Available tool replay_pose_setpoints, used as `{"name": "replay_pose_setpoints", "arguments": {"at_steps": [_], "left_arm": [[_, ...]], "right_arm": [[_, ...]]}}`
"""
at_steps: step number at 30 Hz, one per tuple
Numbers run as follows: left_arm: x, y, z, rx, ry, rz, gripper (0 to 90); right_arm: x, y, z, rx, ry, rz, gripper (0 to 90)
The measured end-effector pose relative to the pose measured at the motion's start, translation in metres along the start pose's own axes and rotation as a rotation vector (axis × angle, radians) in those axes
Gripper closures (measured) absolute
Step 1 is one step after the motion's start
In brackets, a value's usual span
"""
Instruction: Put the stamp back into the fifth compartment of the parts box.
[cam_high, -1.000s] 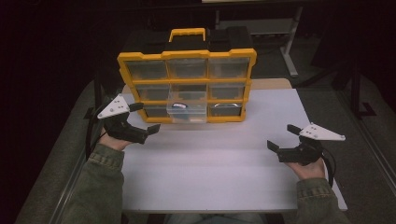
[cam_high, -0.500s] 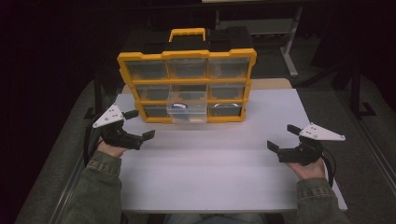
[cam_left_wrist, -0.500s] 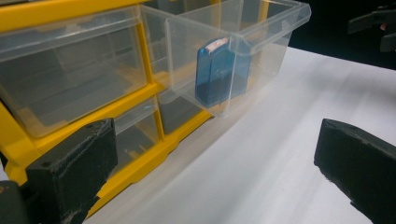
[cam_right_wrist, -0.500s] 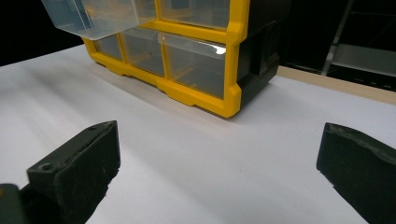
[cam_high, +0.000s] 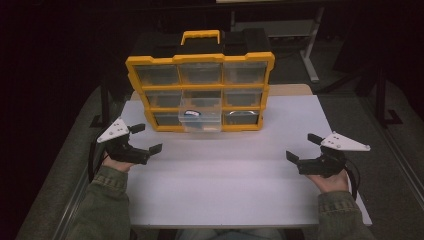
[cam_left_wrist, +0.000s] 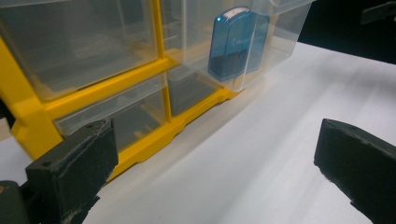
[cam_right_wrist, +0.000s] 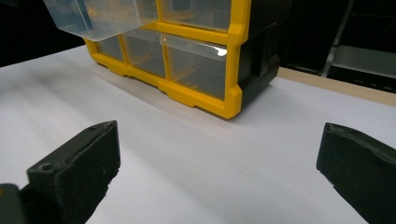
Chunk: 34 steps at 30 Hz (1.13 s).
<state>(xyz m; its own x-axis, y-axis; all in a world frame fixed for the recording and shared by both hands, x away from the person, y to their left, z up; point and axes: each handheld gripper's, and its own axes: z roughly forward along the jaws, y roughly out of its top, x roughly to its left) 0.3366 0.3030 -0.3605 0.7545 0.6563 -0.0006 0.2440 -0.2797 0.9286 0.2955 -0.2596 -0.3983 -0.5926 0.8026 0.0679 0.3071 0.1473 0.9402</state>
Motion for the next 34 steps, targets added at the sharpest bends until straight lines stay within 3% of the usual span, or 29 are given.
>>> {"name": "replay_pose_setpoints", "arguments": {"at_steps": [5, 15, 22, 27, 34], "left_arm": [[0.001, -0.007, -0.004, -0.012, 0.013, -0.006, 0.0], [0.006, -0.026, -0.008, 0.012, 0.022, -0.032, 0.0], [0.002, -0.036, -0.011, -0.030, 0.057, -0.047, 0.0], [0.002, -0.043, -0.010, -0.002, 0.060, -0.050, 0.0], [0.001, -0.043, -0.012, -0.015, 0.062, -0.048, 0.0]], "right_arm": [[0.000, 0.000, -0.001, -0.002, 0.000, 0.002, 0.0], [0.001, 0.000, -0.002, -0.002, 0.001, 0.002, 0.0], [0.002, 0.000, -0.002, 0.003, 0.005, -0.003, 0.0], [0.002, 0.000, -0.002, 0.004, 0.007, -0.002, 0.0], [0.002, 0.000, -0.003, 0.002, 0.004, 0.002, 0.0]]}}
